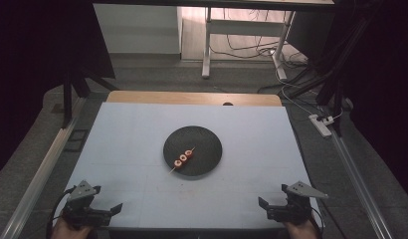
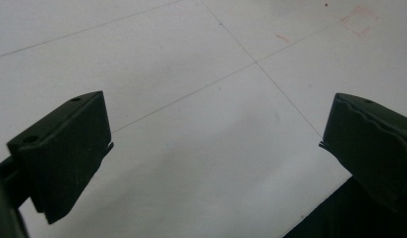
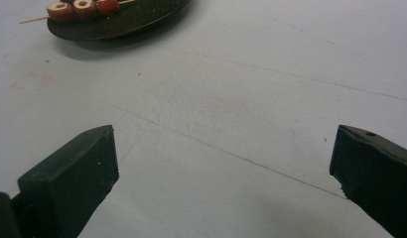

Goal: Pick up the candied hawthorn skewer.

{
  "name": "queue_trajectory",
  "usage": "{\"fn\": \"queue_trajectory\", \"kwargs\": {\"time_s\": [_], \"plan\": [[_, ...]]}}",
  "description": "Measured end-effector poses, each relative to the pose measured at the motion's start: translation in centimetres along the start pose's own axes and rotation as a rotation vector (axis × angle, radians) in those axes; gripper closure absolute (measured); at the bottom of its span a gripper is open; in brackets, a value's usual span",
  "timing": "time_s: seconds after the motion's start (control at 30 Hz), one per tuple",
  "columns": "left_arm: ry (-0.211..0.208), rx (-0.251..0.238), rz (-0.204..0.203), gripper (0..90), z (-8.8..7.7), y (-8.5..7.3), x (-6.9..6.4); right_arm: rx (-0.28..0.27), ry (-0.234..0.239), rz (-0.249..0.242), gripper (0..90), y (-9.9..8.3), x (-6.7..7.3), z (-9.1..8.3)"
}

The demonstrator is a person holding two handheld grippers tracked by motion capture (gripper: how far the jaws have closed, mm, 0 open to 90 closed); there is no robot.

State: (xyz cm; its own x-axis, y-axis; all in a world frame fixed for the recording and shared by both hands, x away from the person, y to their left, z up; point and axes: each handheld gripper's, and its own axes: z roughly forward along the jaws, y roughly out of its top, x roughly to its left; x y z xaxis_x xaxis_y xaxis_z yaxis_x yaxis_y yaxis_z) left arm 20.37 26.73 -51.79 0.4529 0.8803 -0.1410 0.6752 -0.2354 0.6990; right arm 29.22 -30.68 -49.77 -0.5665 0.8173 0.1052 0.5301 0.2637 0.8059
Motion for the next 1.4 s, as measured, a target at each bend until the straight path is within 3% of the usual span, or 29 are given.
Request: {"fn": "queue_trajectory", "kwargs": {"time_s": [0.3, 0.77, 0.97, 1.13, 1.4], "plan": [[0.007, 0.005, -0.001, 0.0, 0.1, 0.1, -0.1, 0.013, 0.007, -0.011, 0.0, 0.0, 0.0, 0.1], [-0.017, 0.014, -0.004, 0.0, 0.1, 0.0, 0.1, 0.031, 0.019, -0.038, 0.0, 0.1, 0.3, 0.3], [-0.025, 0.034, 0.007, 0.0, 0.3, 0.2, -0.1, 0.035, 0.021, -0.045, 0.0, 0.1, 0.3, 0.4], [-0.021, 0.013, 0.028, 0.0, 0.0, 0.5, -0.3, 0.042, 0.02, -0.049, 0.0, 0.1, 0.4, 0.5], [-0.085, -0.021, 0.041, 0.0, 0.1, 1.3, -0.5, 0.052, 0.017, -0.063, 0.0, 0.2, 0.5, 0.6]]}}
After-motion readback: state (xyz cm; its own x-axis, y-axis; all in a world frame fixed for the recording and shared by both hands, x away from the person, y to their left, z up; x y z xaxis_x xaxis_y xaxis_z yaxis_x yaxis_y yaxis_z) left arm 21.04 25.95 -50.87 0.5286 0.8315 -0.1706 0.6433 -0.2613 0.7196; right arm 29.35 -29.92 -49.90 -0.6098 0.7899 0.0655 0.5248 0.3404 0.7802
